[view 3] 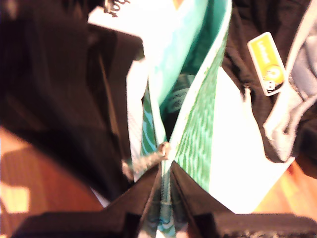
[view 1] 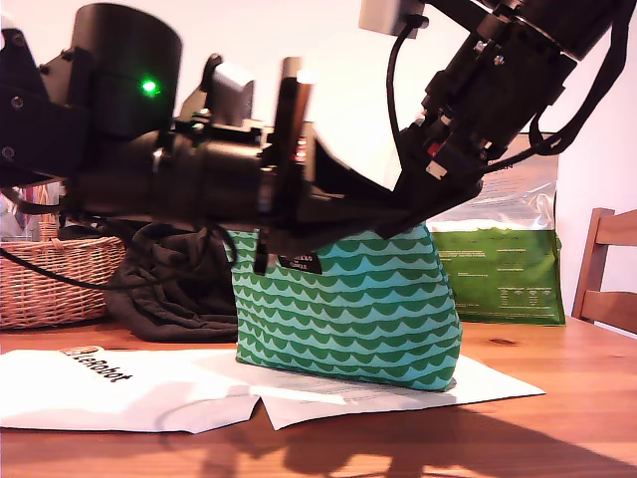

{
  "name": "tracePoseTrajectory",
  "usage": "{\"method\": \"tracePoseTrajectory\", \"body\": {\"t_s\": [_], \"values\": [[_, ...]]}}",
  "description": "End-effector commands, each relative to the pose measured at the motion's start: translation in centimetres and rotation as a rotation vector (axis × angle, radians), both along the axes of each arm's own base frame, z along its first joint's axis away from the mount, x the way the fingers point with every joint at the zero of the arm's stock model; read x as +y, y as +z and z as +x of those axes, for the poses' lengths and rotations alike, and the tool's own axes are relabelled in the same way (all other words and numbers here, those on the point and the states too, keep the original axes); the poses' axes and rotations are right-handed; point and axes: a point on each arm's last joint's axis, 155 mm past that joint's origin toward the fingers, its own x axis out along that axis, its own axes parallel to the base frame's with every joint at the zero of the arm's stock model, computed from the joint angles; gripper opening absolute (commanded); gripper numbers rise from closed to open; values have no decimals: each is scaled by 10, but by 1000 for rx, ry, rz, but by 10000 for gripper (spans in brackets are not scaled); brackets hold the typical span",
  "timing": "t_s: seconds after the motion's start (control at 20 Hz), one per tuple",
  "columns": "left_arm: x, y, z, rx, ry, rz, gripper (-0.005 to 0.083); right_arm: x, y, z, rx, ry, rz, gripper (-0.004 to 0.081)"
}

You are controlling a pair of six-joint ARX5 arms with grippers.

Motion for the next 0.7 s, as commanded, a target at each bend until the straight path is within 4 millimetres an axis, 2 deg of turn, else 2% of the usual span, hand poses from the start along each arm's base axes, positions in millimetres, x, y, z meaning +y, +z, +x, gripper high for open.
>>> {"method": "tracePoseTrajectory", "body": {"t_s": [0.0, 0.25, 0.45, 0.5, 0.55, 0.65], "values": [[14, 14, 20, -37, 56, -40, -21, -2, -18, -12, 57, 24, -37, -11], [35, 33, 38, -37, 97, -107, -21, -3, -19, -14, 64, 24, -41, -11], [32, 28, 25, 0, 23, -95, -21, -3, -19, -14, 64, 22, -41, -11], [30, 28, 17, -14, -26, -92, -21, -3, -19, -14, 64, 22, -41, -11], [29, 29, 7, -63, -76, -83, -21, -3, -19, -14, 64, 23, -41, -11], [30, 40, 5, -148, -83, -84, -21, -3, -19, -14, 64, 23, -41, -11]]}}
